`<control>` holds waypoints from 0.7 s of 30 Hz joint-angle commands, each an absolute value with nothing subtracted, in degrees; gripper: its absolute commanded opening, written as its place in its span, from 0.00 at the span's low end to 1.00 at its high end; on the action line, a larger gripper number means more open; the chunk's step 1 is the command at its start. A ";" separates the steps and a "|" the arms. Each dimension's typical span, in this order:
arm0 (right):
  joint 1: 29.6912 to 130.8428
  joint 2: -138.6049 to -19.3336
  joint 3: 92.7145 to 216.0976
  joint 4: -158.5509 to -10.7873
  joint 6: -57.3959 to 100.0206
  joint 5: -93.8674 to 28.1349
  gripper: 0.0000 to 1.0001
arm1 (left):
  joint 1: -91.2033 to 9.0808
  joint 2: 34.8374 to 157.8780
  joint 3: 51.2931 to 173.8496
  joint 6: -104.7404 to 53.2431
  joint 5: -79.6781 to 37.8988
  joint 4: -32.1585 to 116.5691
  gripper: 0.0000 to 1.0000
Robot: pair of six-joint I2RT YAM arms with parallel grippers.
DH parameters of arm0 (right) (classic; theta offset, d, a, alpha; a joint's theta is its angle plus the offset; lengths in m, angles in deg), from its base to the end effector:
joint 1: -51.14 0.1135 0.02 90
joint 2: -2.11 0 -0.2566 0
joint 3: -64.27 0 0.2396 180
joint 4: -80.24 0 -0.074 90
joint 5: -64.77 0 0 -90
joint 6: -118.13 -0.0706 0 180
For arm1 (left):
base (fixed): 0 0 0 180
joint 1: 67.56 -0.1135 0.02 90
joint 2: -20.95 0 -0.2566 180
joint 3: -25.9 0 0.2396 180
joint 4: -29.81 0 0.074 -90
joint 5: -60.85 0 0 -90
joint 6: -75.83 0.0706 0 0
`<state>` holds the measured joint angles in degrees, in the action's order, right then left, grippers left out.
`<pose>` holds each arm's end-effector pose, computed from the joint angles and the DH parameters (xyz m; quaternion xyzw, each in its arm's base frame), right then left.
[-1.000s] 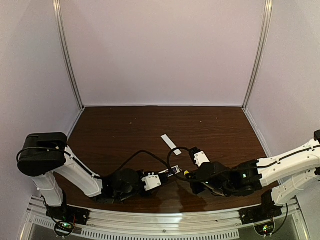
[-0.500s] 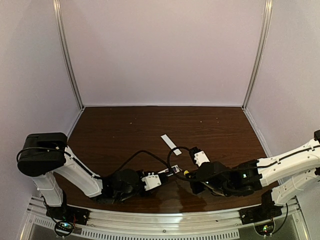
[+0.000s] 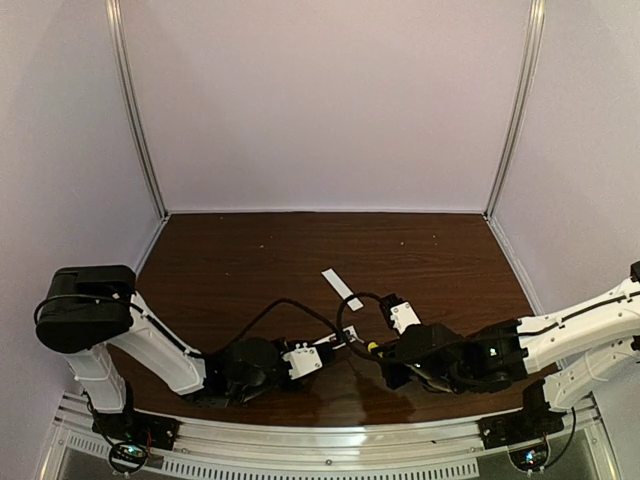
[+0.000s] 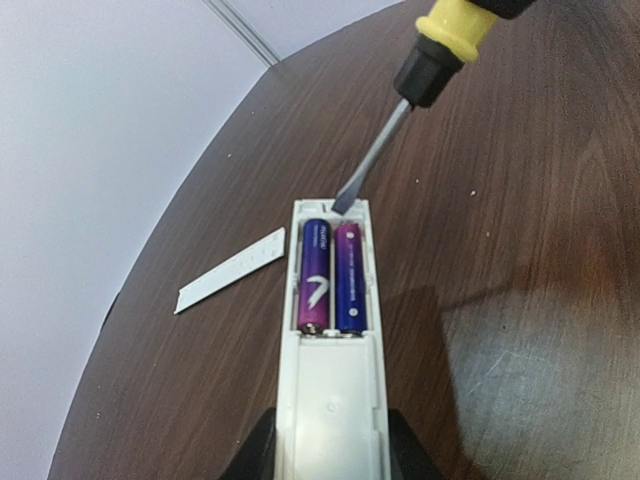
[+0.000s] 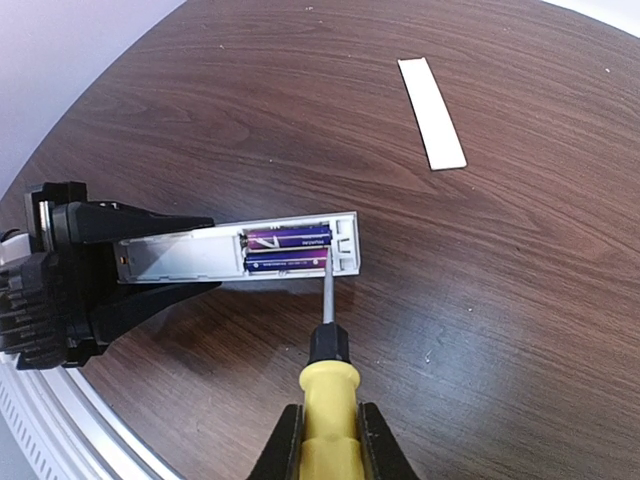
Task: Unload the batteries from the remote control
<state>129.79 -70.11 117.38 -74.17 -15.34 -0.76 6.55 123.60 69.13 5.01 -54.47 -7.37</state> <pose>0.0811 0.2554 0.1822 -0.1948 0.8844 0.2347 0.3533 0.1182 -0.3049 0.1054 0.5051 0.6449 -0.0894 0.5665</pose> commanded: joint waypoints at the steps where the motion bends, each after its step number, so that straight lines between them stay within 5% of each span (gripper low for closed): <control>1: 129.89 -71.56 117.07 -74.48 -15.04 0.44 0.00 | 6.60 123.96 69.89 4.77 -54.24 -11.76 0.00; 21: 129.89 -71.09 117.19 -74.32 -14.04 1.81 0.00 | 6.62 123.96 69.76 4.89 -53.63 -11.72 0.00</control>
<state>129.79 -71.49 117.38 -74.50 -14.09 -0.25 6.52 123.60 69.13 5.01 -54.43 -8.14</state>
